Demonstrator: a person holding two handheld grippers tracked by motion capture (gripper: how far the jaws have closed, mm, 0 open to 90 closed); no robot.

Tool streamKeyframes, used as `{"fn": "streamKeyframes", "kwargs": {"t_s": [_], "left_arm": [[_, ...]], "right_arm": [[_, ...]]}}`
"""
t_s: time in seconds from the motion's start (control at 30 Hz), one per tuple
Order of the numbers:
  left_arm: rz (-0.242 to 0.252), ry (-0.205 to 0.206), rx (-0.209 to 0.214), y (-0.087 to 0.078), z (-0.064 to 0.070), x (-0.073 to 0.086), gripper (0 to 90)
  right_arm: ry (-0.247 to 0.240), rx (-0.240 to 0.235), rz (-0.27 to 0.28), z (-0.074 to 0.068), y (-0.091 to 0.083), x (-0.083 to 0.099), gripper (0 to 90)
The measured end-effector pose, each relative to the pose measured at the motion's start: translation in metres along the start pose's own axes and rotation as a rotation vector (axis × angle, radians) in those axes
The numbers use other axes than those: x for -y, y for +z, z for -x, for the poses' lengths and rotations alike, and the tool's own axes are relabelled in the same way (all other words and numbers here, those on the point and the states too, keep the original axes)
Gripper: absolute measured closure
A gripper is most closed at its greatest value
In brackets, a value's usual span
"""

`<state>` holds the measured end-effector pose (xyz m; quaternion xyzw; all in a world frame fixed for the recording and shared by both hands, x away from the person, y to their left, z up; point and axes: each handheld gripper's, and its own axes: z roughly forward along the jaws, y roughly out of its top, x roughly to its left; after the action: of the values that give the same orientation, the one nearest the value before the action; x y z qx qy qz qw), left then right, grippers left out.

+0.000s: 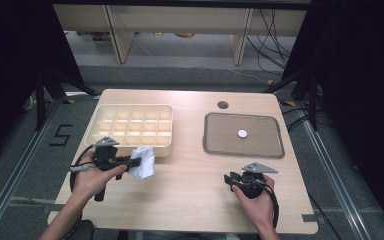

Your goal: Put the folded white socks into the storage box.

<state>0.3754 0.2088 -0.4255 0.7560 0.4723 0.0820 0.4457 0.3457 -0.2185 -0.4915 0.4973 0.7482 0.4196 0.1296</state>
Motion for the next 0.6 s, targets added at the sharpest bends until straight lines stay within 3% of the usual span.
{"fn": "streamKeyframes", "kwargs": {"t_s": [0.03,0.13,0.17,0.2,0.3,0.33,0.4,0.43,0.6], "left_arm": [[-0.022,0.019,-0.005,-0.004,-0.003,-0.002,72.8],[0.005,0.009,-0.008,-0.007,-0.003,-0.006,72.7],[0.001,0.029,-0.014,-0.009,-0.004,-0.007,72.7],[0.016,0.004,-0.013,-0.009,-0.003,-0.009,72.7],[0.027,0.008,-0.020,-0.012,-0.005,-0.012,72.7],[0.033,0.007,-0.022,-0.013,-0.006,-0.013,72.7],[0.035,0.006,-0.024,-0.015,-0.007,-0.015,72.7],[0.042,0.006,-0.029,-0.016,-0.008,-0.016,72.8],[0.048,0.000,-0.038,-0.020,-0.014,-0.021,72.8]], "right_arm": [[-0.003,0.007,0.001,0.000,0.000,0.000,67.4],[-0.005,-0.001,-0.003,0.001,0.001,0.001,66.8],[-0.007,0.003,-0.005,0.001,0.000,0.001,66.8],[-0.013,0.005,-0.001,0.001,0.000,0.002,66.8],[-0.018,0.006,0.008,0.001,0.000,0.002,67.2],[-0.011,-0.021,0.023,0.001,0.001,0.002,67.1],[-0.003,0.002,0.009,-0.002,-0.001,0.002,66.4],[-0.026,0.004,0.019,0.000,-0.001,0.002,66.3],[-0.014,-0.016,0.022,-0.001,0.000,0.002,65.6]]}}
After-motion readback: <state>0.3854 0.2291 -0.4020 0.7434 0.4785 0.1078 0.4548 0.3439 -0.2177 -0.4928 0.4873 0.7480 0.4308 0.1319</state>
